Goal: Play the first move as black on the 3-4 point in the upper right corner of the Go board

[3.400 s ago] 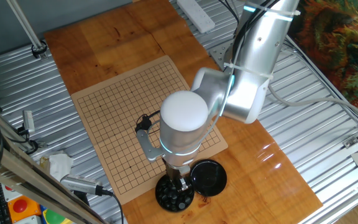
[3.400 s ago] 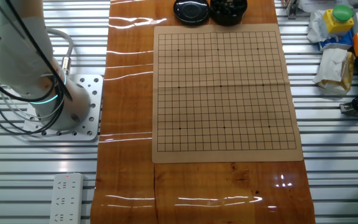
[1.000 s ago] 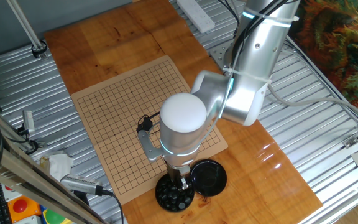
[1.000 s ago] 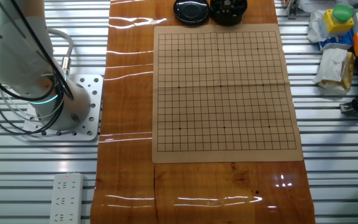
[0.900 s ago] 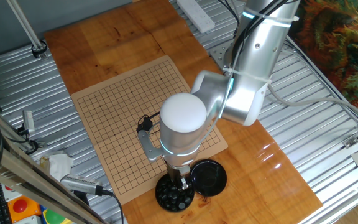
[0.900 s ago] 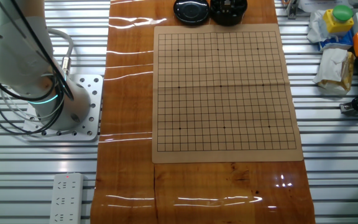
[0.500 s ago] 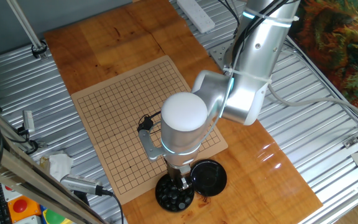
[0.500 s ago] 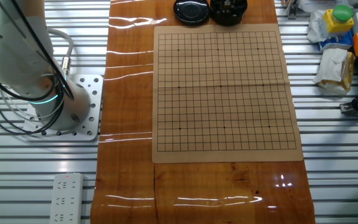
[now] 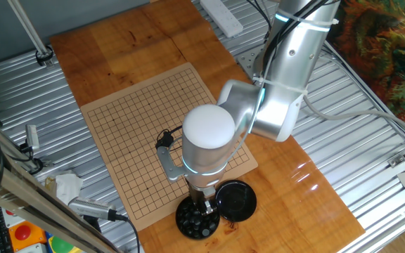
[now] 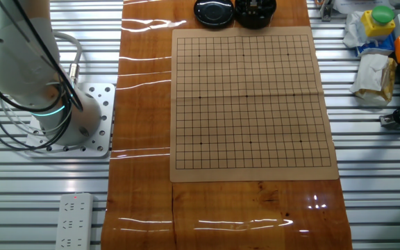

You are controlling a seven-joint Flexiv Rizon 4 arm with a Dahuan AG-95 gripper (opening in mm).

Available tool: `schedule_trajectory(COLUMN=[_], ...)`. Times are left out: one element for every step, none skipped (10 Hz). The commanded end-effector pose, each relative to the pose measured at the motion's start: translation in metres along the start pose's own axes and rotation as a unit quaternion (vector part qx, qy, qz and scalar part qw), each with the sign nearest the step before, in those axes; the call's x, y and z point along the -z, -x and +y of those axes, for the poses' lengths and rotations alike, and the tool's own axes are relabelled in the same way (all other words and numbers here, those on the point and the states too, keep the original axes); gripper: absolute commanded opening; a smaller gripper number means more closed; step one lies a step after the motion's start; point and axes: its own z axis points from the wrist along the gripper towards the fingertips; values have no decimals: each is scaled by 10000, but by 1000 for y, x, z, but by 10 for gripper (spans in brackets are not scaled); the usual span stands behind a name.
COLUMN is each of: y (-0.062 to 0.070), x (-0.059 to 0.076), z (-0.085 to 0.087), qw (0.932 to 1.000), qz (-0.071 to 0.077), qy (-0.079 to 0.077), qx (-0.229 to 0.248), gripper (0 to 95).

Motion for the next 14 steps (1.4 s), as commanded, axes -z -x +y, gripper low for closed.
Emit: schedule_trajectory(y=[0,0,0,0,0,0,0,0,0,0,0,0,0,0], x=[0,0,0,0,0,1,1,1,1,1,1,1,0,0], z=[0,0,0,0,0,0,0,0,0,0,0,0,0,0], qw=[10000,10000,10000,10000,10000,10000,10000,10000,10000,10000,10000,9999,9999,9999], qz=[-2,-4,-6,-8,-7,-6,-4,-6,-12,-34,-42,-72,-92,-97], qy=[3,1,3,3,6,6,0,-10,-42,-60,-64,-61,-58,-58], qx=[5,1,2,3,2,-13,-20,-27,-10,23,41,49,49,56], gripper=[0,0,0,0,0,0,0,0,0,190,380,380,380,380])
